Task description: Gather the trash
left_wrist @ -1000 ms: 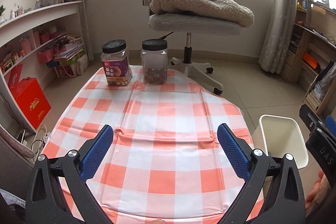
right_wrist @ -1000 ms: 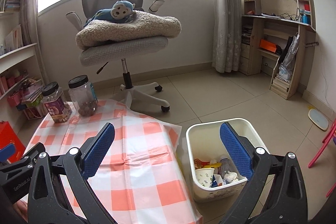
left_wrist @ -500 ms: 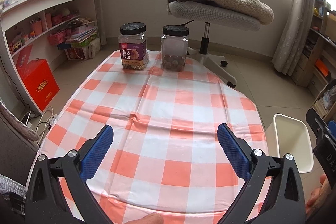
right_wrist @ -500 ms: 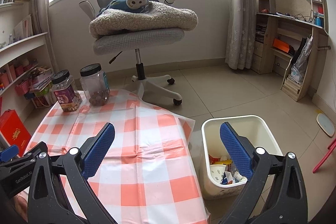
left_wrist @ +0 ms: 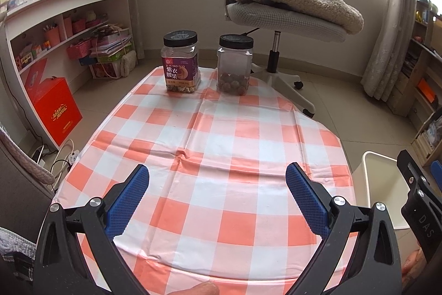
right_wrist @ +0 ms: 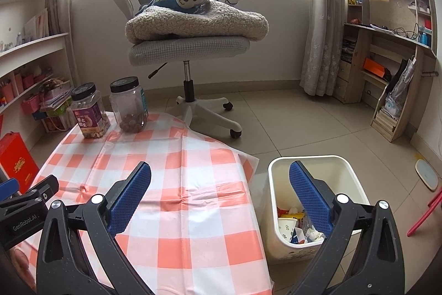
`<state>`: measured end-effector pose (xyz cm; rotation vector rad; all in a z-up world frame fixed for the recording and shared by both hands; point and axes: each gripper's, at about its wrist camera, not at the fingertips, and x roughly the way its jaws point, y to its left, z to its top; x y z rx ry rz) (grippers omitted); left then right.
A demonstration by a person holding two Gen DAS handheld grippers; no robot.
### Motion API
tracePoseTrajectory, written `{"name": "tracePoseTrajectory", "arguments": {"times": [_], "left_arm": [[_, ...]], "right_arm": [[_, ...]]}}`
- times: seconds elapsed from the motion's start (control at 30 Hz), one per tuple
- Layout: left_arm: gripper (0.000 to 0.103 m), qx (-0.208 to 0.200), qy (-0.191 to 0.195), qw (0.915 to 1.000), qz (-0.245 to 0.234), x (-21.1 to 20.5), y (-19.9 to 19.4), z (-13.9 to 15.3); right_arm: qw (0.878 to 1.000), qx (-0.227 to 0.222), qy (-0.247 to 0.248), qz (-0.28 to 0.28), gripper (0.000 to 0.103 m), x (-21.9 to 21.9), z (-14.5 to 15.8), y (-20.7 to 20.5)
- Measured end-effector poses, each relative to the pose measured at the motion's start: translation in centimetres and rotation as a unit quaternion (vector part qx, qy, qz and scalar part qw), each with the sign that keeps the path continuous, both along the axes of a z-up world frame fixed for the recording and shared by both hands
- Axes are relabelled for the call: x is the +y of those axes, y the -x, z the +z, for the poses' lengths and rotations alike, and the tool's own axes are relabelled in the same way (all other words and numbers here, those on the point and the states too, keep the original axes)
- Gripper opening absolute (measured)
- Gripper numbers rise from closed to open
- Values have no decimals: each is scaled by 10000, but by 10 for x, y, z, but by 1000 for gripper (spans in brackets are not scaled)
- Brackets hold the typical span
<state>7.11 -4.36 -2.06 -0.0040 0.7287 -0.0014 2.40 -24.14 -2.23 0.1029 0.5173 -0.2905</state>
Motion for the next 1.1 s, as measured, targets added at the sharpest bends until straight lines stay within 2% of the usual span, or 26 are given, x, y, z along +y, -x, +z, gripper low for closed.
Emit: {"name": "tracePoseTrajectory", "arguments": {"times": [0.63, 1.1], "left_arm": [[96, -42, -40, 10000, 60, 0, 2, 5], [96, -62, -79, 9999, 77, 0, 2, 5]], "right_arm": [[9996, 263, 42, 38, 96, 2, -10, -6], [9996, 293, 33, 42, 96, 2, -11, -6]]}}
